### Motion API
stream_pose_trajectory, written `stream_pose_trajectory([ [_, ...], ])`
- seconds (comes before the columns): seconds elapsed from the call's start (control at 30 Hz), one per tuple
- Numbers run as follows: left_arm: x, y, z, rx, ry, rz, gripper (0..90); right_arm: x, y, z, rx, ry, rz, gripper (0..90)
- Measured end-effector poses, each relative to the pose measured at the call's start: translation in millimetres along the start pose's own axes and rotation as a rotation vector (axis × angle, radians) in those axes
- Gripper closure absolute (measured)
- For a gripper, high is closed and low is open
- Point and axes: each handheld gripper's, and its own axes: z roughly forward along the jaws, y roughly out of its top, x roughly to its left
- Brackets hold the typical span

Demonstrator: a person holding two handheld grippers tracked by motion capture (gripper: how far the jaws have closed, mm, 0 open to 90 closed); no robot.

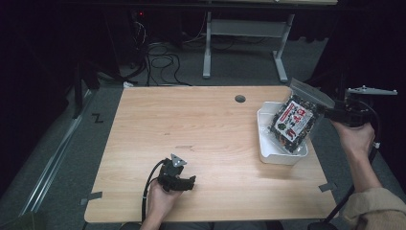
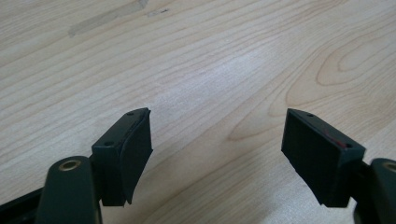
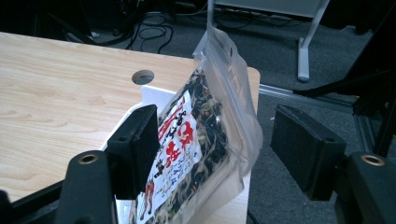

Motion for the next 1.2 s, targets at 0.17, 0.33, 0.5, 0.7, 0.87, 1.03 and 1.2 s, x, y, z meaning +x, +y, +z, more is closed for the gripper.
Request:
stream_pose_trajectory([
  [0.17,2.1,-0.2,-3.4,-0.023,0.004,-0.013,24.8,6.0,-2.8,-15.2,-0.057,0.006,-0.024,35.3],
  [0.33,0.0,0.3,-4.6,-0.031,0.0,-0.003,24.8,23.0,-12.3,-28.7,-0.092,0.022,-0.073,37.9],
  [0.5,-2.0,-0.3,-8.2,-0.042,-0.002,0.002,24.9,38.1,-29.2,-35.8,-0.132,0.093,-0.081,39.3],
  [0.7,-8.2,0.1,-12.2,-0.066,-0.046,-0.003,24.9,60.4,-47.9,-39.4,-0.135,0.183,-0.102,38.7],
  [0.87,-11.5,0.0,-12.9,-0.068,-0.054,0.007,24.8,78.1,-62.4,-41.6,-0.145,0.237,-0.122,38.3],
  [1.03,-12.1,0.2,-13.8,-0.071,-0.053,0.013,24.9,88.2,-73.6,-41.3,-0.158,0.263,-0.142,37.6],
  [1.2,-13.5,0.1,-14.9,-0.077,-0.054,0.017,24.9,94.9,-81.9,-39.9,-0.164,0.29,-0.137,37.3],
])
